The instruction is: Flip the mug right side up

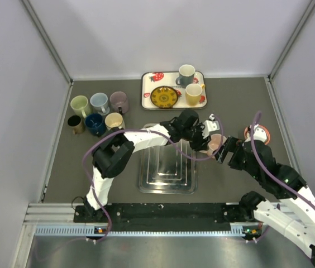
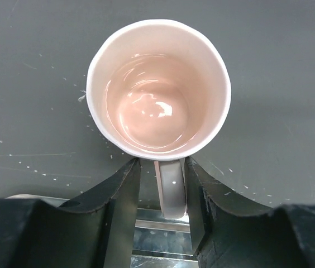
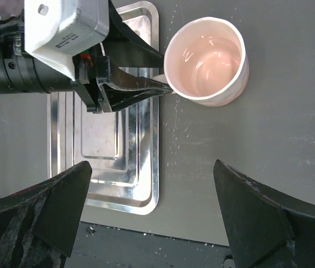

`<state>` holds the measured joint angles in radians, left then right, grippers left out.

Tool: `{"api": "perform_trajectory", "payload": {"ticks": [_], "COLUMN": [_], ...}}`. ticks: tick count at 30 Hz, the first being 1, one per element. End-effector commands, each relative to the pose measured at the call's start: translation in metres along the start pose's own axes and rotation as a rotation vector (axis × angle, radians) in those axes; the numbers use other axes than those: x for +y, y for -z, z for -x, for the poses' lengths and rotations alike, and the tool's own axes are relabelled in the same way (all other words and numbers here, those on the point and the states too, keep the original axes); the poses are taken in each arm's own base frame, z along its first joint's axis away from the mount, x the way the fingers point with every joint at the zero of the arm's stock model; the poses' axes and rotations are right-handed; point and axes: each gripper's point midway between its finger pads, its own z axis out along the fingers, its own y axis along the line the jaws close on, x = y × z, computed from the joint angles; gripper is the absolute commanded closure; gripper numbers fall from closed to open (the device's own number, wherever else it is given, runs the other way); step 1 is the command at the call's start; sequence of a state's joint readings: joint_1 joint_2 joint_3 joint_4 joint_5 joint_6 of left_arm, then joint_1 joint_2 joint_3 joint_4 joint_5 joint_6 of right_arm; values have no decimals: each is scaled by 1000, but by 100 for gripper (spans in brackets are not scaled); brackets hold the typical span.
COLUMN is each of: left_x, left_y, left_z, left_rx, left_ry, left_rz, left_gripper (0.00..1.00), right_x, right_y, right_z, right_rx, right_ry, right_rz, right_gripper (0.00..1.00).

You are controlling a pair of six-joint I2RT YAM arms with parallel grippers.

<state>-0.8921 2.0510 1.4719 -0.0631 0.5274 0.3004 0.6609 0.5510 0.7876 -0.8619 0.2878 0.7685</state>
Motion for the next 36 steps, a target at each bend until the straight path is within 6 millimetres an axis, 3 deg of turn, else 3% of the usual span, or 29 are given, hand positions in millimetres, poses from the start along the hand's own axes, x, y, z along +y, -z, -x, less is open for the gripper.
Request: {"api": "perform_trajectory", "payload": {"ticks": [1, 6, 9, 15, 19, 23, 26, 29, 36], "left_x": [-2, -4, -4, -8, -11, -17, -11, -11, -21], "left_y": [-7, -3, -6, -13, -13, -8, 4, 26, 90], "left_z": [12, 8, 10, 7, 3, 11, 17, 35, 75], "left_rx": [-24, -14, -22, -19, -13, -46, -48, -103, -250], "left_ry": [-40, -43, -44, -25, -12, 4, 66, 100, 144], "left_rz": [-15, -10, -22, -51, -61, -62, 14, 69, 194], "left_gripper": [57, 46, 49, 73, 97, 100, 100, 100, 100], "right_x": [9, 9, 7, 7, 7, 9, 7, 5, 6], "right_y": [9, 9, 8, 9, 10, 13, 16, 22, 32], "right_z": [8, 7, 6, 6, 7, 8, 10, 17, 28], "right_rx": [-24, -22, -20, -26, -27, -27, -42, -77, -127], "right_ry": [-5, -6, -9, -11, -11, -25, -28, -29, -27], "right_rz": [47, 47, 42, 45, 44, 56, 58, 59, 80], "right_gripper": [9, 8, 8, 8, 8, 8, 8, 8, 8]}}
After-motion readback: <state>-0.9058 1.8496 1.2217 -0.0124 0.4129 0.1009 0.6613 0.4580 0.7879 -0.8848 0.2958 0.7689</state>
